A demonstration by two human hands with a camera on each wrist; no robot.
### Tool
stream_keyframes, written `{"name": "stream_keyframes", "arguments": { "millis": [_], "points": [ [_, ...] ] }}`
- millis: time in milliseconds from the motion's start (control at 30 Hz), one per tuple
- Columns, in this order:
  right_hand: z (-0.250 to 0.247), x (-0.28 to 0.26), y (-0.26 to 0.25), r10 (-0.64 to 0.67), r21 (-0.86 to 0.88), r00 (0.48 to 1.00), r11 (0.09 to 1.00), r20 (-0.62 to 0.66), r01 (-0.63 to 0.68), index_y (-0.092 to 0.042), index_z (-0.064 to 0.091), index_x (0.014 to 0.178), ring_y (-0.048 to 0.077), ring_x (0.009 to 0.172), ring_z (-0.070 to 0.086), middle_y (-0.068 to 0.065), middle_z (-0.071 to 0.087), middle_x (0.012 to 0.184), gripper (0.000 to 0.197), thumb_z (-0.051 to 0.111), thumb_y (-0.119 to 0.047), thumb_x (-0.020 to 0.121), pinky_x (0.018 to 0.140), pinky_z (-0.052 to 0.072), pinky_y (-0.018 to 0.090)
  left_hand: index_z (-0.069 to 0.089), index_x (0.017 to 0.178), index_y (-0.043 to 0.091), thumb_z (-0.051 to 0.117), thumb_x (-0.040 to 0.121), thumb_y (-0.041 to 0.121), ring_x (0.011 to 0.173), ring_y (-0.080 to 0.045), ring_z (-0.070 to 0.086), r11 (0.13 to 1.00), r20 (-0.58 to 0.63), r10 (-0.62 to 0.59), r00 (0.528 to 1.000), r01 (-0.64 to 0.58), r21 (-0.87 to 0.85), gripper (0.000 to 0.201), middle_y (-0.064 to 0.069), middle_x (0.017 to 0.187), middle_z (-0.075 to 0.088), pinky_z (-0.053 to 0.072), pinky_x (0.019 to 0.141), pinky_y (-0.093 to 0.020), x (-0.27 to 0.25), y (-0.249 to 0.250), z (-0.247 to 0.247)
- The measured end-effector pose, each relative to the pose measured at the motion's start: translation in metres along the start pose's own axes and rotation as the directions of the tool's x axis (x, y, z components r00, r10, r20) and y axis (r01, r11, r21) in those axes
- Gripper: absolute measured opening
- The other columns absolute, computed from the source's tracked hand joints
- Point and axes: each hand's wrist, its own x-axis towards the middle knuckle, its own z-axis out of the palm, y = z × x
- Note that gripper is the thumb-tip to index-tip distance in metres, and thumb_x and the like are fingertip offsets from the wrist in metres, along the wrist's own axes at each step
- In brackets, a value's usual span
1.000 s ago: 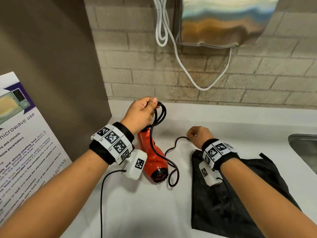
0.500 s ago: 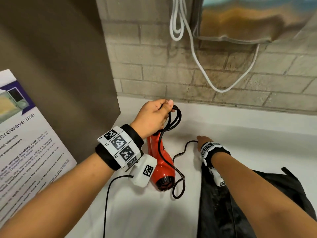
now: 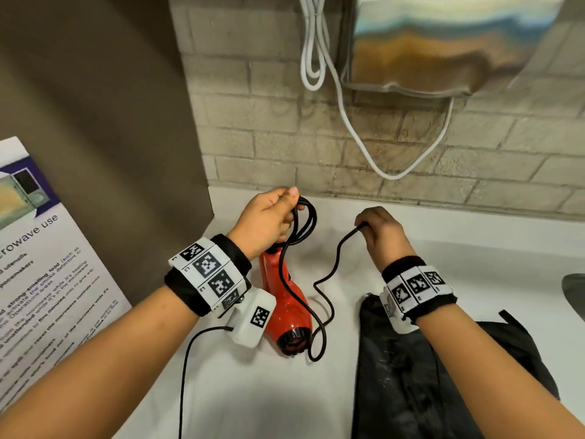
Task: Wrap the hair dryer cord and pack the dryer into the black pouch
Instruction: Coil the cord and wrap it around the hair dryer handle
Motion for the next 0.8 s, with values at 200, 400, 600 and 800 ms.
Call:
{"name": "stream_keyframes", "arguments": {
  "millis": [200, 400, 600, 800],
  "points": [
    [-0.028, -0.027, -0.071, -0.307, 0.212, 0.945, 0.922, -0.113, 0.325, 0.002, 0.062, 0.081, 0.002, 0.088, 0.051, 0.006, 0.054, 0.092, 0.02, 0.048, 0.015, 0.076, 0.082, 0.038, 0.002, 0.045, 0.071, 0.01, 0.032, 0.099, 0.023, 0.03, 0.0, 0.017, 0.999, -0.006, 0.012, 1.0, -0.011, 0.041, 0.035, 0.012, 0.034, 0.027, 0.015, 0.034, -0.01, 0.0, 0.001, 0.002],
    [-0.013, -0.033, -0.088, -0.353, 0.296, 0.934, 0.888, -0.053, 0.353, 0.002, 0.062, 0.08, -0.014, 0.083, 0.045, 0.004, 0.044, 0.089, 0.021, 0.05, 0.019, 0.076, 0.076, 0.039, 0.002, 0.047, 0.07, 0.011, 0.033, 0.099, 0.026, 0.028, 0.0, 0.018, 0.999, 0.003, 0.003, 1.0, -0.003, 0.046, 0.035, 0.013, 0.035, 0.027, 0.014, 0.036, -0.009, -0.002, 0.002, 0.007],
    [-0.003, -0.034, -0.094, -0.251, 0.365, 0.96, 0.888, -0.128, 0.281, -0.007, 0.063, 0.082, -0.002, 0.073, 0.049, -0.009, 0.042, 0.081, 0.012, 0.054, 0.002, 0.08, 0.072, 0.045, 0.009, 0.04, 0.074, 0.017, 0.034, 0.099, 0.024, 0.028, 0.0, 0.018, 1.0, -0.025, 0.01, 1.0, -0.01, 0.028, 0.026, 0.009, 0.039, 0.027, 0.015, 0.035, -0.008, -0.005, 0.003, 0.006],
    [-0.003, -0.037, -0.105, -0.289, 0.236, 0.952, 0.923, -0.103, 0.305, 0.0, 0.056, 0.079, 0.01, 0.069, 0.05, 0.003, 0.046, 0.078, 0.008, 0.051, 0.006, 0.078, 0.069, 0.046, 0.03, 0.034, 0.069, 0.016, 0.039, 0.097, 0.02, 0.028, -0.001, 0.02, 0.999, -0.05, 0.041, 0.998, -0.039, 0.033, 0.029, 0.005, 0.042, 0.028, 0.015, 0.035, -0.009, -0.006, 0.004, 0.005]
  ]
}}
